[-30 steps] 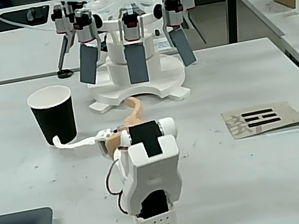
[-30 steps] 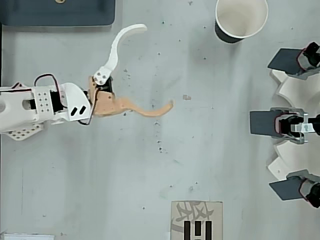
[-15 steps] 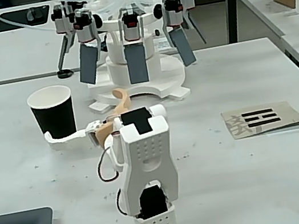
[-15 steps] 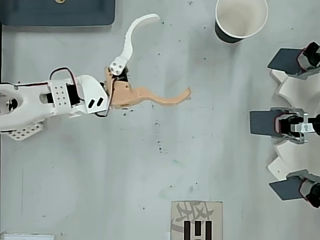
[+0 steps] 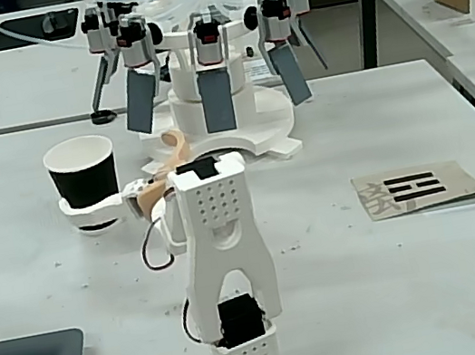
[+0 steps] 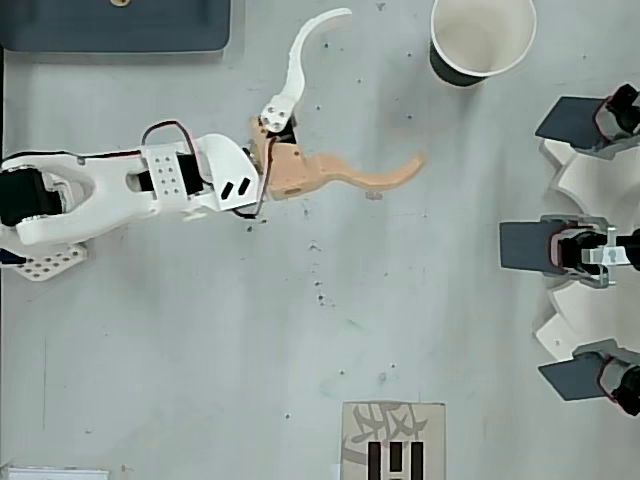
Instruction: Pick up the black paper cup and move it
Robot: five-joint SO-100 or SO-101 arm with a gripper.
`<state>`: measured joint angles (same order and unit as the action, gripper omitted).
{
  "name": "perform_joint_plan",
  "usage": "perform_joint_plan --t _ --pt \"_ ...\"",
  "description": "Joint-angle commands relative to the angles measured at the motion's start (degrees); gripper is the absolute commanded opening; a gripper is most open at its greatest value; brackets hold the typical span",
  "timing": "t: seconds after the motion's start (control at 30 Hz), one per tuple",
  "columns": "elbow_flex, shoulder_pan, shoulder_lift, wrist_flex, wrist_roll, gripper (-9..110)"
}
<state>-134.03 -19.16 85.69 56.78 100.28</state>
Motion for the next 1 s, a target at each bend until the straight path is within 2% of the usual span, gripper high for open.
perform_joint_plan --t 0.0,0.97 --pt "6.0 -0.6 -1.2 -0.4 0.4 52" --pt "43.9 -4.0 -30.5 -7.1 -1.0 52"
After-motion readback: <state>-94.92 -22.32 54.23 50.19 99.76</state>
